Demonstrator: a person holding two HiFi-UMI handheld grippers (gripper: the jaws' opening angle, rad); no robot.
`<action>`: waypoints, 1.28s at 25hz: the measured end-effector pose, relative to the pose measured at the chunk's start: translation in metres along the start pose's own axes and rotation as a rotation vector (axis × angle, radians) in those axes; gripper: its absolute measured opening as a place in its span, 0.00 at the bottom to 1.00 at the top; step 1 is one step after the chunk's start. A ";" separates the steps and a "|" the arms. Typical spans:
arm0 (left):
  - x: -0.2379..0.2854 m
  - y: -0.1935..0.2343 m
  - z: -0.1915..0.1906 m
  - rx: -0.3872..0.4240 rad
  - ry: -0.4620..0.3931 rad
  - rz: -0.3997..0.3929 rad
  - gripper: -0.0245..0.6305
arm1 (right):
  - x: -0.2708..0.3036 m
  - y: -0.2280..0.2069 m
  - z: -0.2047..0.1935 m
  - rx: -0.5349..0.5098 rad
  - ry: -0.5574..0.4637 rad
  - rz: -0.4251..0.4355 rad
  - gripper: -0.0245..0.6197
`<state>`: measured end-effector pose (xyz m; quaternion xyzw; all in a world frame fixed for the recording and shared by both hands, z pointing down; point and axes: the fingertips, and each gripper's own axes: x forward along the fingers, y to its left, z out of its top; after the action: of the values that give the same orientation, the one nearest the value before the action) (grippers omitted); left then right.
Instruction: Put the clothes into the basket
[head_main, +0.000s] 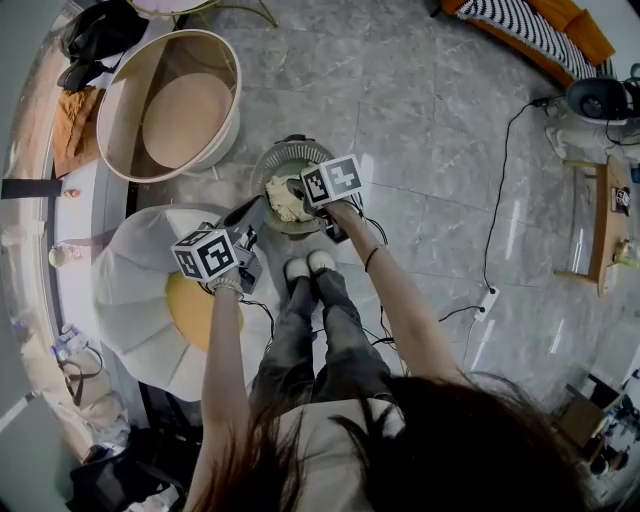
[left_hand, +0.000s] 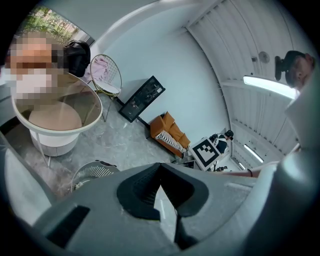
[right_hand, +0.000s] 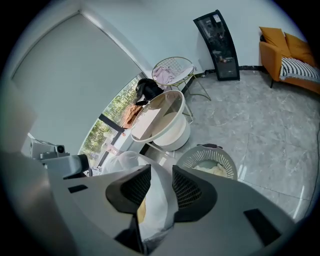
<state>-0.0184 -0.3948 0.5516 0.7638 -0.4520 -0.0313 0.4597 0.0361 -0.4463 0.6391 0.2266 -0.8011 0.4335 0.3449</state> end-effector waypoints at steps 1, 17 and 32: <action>0.000 -0.001 0.000 0.001 -0.001 -0.001 0.05 | 0.000 0.001 0.000 0.003 -0.008 0.006 0.23; -0.014 -0.033 -0.006 0.006 -0.041 -0.010 0.05 | -0.040 0.040 0.000 0.038 -0.128 0.108 0.15; -0.032 -0.072 0.006 0.035 -0.144 -0.026 0.05 | -0.096 0.082 0.008 0.076 -0.301 0.237 0.08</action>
<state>0.0076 -0.3634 0.4836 0.7732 -0.4744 -0.0845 0.4122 0.0419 -0.4043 0.5195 0.2058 -0.8479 0.4621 0.1589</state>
